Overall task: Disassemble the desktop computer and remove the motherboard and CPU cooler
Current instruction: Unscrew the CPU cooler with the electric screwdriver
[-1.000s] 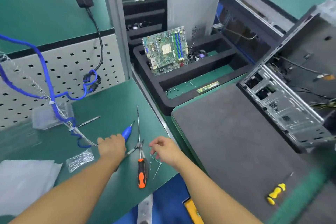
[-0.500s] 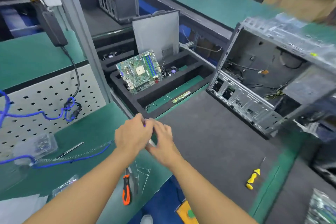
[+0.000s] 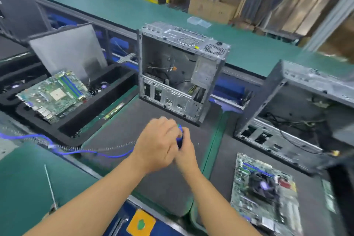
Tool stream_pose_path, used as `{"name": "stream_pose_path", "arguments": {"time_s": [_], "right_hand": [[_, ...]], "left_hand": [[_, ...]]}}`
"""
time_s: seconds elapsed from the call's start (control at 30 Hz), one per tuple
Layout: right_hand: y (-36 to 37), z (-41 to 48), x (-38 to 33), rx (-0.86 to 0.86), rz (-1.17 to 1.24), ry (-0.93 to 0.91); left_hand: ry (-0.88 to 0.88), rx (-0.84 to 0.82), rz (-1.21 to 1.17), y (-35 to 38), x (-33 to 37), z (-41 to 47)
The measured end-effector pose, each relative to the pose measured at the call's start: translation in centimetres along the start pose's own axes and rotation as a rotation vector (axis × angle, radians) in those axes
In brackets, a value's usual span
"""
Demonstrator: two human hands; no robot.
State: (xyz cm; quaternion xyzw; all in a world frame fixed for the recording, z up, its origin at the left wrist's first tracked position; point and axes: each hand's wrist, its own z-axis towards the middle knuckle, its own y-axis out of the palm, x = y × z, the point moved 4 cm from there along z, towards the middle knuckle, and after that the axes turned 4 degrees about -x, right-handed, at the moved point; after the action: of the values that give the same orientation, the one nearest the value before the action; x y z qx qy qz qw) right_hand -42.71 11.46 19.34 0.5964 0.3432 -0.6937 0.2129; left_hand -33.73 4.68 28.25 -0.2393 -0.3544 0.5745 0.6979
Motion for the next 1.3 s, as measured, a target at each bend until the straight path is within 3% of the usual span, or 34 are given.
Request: {"name": "stream_pose_path", "arguments": {"time_s": [0.07, 0.17, 0.23, 0.37, 0.43, 0.77, 1.0, 1.17, 1.3], "right_hand": [[-4.6, -0.6, 0.6, 0.109, -0.008, 0.022], [-10.6, -1.9, 1.1, 0.216, -0.092, 0.009], [-13.9, -3.1, 1.7, 0.249, -0.036, 0.054], [-19.2, -5.3, 3.4, 0.282, 0.137, 0.165], [-21.7, -6.5, 4.0, 0.274, 0.126, 0.209], [-34.9, -11.0, 4.6, 0.379, 0.182, 0.169], [-36.9, -9.9, 5.5, 0.281, 0.166, 0.108], [-37.4, -8.9, 6.7, 0.154, 0.120, 0.128], [-38.1, -8.9, 8.3, 0.195, 0.095, 0.134]], "left_hand": [[0.216, -0.169, -0.075, 3.5, 3.9, -0.1], [0.233, -0.353, -0.100, 8.6, 7.4, -0.7], [0.080, -0.396, -0.169, 11.6, 8.0, -0.7], [-0.404, -0.551, -0.363, 18.0, 7.9, -0.5], [-0.453, -0.610, -0.395, 20.4, 9.2, 0.1], [-0.382, -0.543, -0.421, 28.7, 16.4, 5.0], [-0.103, -0.870, -0.152, 33.3, 19.2, 4.6], [-0.041, -0.949, -0.060, 35.2, 19.9, 4.0], [-0.049, -0.920, -0.066, 35.8, 19.8, 3.8]]}}
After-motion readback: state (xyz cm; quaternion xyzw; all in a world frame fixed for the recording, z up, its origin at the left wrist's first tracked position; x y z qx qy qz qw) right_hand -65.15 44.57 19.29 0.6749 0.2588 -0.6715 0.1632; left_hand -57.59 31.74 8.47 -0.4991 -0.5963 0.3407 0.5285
